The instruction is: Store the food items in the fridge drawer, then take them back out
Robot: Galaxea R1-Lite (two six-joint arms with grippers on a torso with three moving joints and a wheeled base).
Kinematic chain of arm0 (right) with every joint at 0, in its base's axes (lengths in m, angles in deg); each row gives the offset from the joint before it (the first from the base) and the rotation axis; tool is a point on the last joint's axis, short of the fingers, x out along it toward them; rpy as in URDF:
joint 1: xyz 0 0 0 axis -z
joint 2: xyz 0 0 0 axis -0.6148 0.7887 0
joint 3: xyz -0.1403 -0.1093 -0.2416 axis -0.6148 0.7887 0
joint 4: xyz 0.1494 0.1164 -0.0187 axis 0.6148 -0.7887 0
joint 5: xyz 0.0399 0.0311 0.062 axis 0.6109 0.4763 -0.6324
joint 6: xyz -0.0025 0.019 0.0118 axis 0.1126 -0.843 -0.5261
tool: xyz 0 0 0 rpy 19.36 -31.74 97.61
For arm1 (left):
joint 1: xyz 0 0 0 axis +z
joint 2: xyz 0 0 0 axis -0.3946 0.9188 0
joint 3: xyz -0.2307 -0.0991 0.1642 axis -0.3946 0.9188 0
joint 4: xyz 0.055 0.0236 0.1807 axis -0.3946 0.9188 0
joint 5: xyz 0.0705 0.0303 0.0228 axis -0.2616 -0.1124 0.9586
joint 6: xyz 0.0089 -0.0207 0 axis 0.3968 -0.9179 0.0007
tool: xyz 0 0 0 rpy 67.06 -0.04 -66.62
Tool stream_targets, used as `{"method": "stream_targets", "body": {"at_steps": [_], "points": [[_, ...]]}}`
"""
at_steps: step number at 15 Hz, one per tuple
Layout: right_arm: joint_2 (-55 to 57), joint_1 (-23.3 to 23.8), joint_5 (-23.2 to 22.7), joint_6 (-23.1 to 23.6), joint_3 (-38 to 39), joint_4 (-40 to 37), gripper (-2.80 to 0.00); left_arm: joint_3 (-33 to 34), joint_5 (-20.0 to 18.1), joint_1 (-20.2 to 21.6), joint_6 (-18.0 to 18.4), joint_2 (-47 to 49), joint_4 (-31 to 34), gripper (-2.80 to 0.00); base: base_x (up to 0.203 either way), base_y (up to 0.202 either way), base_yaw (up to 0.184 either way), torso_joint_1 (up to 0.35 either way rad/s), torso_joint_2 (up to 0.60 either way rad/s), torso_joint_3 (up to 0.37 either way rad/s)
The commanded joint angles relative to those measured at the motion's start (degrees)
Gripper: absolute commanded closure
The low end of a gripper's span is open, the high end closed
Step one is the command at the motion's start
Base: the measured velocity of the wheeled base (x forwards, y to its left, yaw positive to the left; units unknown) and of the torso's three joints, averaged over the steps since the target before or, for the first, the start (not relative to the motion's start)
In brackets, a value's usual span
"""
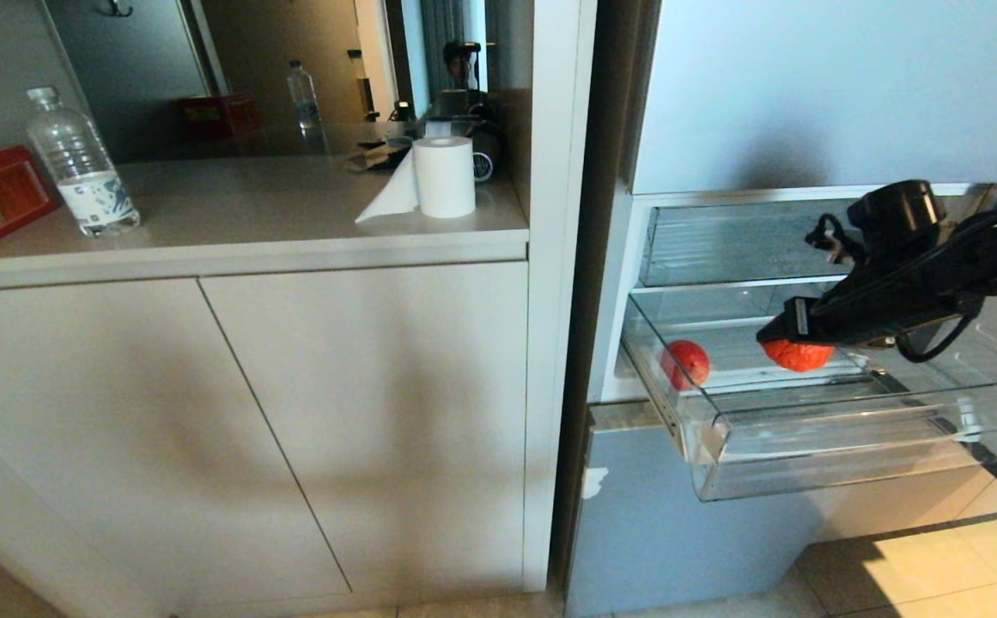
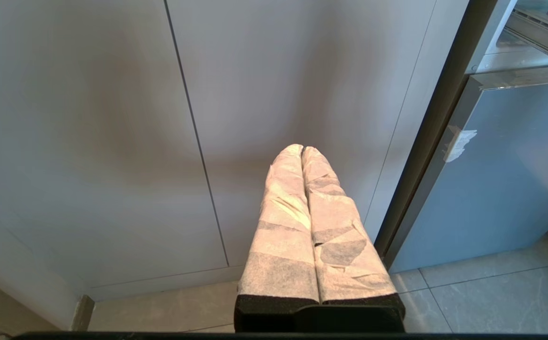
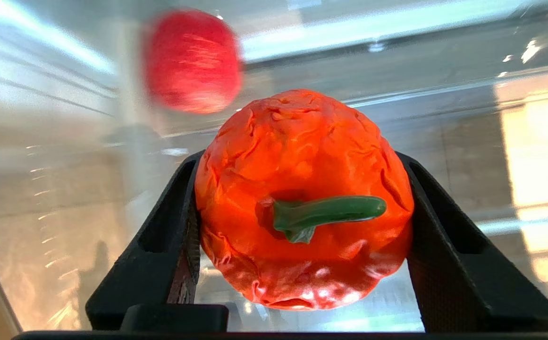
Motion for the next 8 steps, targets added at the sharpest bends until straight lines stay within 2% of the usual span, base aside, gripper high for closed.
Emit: {"method": "stream_targets", "body": {"at_steps": [1,5,8], "points": [[-13.0,-1.04,-0.01,-0.07,4.42,-0.04,0.0,0.0,0.01,0.02,0.0,-0.01,-0.01,0.0,0.0,0.0,0.0,0.0,0.0,0.0],[-32.99,-2.37,-0.07,0.0,15.49,0.72,0.0,0.0,0.01,0.02,0.0,-0.01,-0.01,0.0,0.0,0.0,0.0,0.0,0.0,0.0],[-51.28,-3.26,-0.06,0.46,29.23,2.76,0.0,0.0,0.01,0.02,0.0,-0.01,-0.01,0.0,0.0,0.0,0.0,0.0,0.0,0.0]]}}
